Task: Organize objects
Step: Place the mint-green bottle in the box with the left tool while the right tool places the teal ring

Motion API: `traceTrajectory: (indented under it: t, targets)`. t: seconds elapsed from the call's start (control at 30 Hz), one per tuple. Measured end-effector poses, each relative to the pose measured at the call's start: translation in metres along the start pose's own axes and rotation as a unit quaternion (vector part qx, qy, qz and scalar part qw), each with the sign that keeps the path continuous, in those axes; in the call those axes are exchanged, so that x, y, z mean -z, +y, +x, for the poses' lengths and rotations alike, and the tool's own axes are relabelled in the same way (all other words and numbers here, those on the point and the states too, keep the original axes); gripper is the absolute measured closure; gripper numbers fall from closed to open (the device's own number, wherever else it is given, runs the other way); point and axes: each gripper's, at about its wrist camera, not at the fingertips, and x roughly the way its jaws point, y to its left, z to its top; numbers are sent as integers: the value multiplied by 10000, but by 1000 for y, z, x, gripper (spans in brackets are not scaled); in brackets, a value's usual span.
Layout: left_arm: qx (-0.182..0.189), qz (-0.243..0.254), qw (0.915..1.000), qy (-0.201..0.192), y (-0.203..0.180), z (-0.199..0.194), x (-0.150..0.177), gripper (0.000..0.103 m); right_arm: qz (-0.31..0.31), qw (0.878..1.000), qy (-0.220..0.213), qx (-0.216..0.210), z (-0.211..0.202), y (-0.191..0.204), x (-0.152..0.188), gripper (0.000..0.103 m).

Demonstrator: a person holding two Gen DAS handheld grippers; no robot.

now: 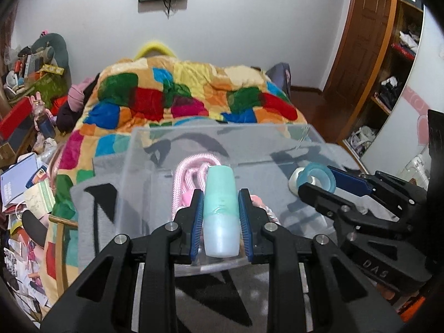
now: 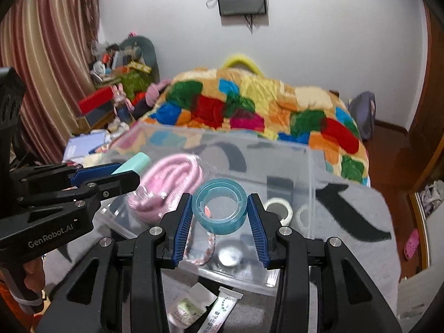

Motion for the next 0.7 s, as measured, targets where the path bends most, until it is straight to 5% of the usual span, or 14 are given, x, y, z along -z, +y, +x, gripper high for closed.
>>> traceTrajectory:
  t: [0.3,0.5,0.7]
  targets:
    - [-18,43,9996,287,-1,20,5,78,-46,9990,444,-99,17,-8,6,64]
    - [-134,185,9997,-107,-8,-11,5,76,-82,9998,182,-71,-6,-6,3,63]
    - [-42,253,9989,-399,-17,-42,15,59,-191,9997,-120,-113,-44,-6,15,63]
